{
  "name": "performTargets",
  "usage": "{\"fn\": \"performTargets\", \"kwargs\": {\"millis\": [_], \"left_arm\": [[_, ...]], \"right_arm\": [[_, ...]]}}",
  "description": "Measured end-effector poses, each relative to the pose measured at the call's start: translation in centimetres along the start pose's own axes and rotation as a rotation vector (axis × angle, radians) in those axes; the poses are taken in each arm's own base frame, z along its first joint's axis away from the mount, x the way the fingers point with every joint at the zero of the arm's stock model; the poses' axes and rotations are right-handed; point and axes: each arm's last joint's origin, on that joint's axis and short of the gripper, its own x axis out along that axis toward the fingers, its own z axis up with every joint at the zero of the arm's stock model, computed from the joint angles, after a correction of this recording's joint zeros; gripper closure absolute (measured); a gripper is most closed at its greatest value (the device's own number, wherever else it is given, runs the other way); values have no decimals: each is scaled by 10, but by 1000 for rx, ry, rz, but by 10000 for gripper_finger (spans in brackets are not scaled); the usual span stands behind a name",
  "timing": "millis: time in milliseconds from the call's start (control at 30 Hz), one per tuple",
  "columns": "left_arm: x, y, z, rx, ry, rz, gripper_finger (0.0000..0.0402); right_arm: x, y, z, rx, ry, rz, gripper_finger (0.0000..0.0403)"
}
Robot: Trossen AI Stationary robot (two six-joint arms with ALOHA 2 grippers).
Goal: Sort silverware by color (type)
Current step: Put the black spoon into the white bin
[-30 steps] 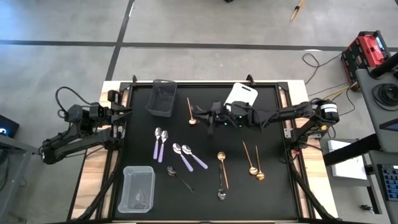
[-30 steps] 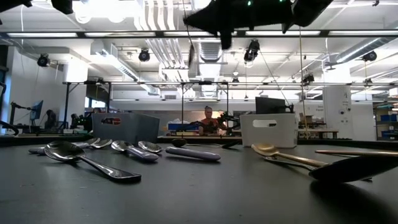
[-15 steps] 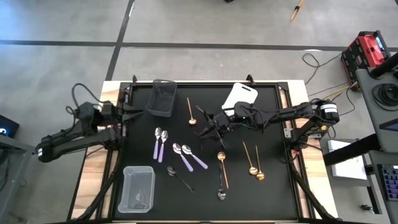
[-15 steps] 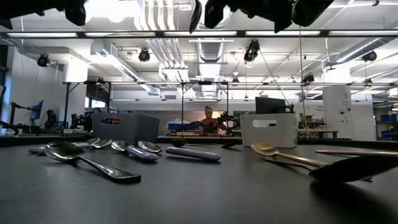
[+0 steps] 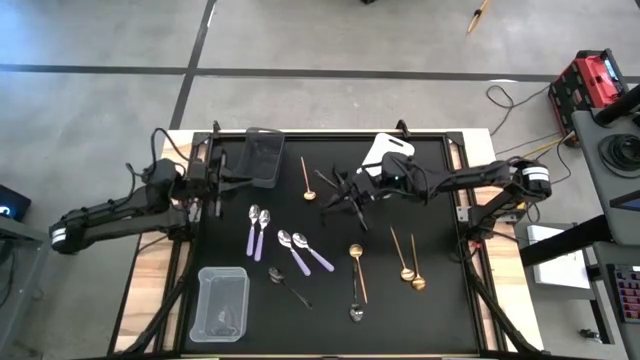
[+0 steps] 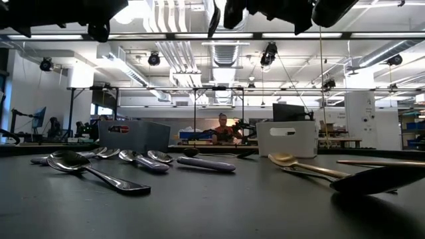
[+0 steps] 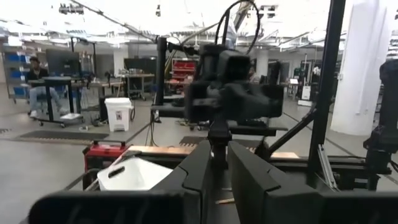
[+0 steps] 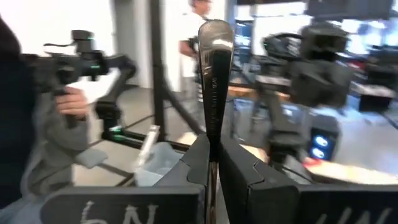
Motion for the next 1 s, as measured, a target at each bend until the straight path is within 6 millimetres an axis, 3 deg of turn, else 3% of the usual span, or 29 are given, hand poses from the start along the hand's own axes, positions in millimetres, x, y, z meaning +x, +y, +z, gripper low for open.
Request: {"fn": "performTargets", "kwargs": {"millis": [133,300,533,700,833,1000], "left_arm": [[1,0,4,22,-43,5,363],[4,3,6,67,-63,88,363],[11,11,5,184,-47,250,363],[16,14,5,268,-16,304,363],[19,15,1,311,17,310,363],[19,16,0,312,33,324,363]], "right_arm": [[-13,-15,2,69,49,-299,390],[-33,-26,6,79,265,-754,390],[-51,-33,33,162,478,-1277,390],[-56,-37,33,311,625,-1460,390],[-51,-46,18,206,738,-1535,390],[-56,-51,-1,185,730,-1573,390]]}}
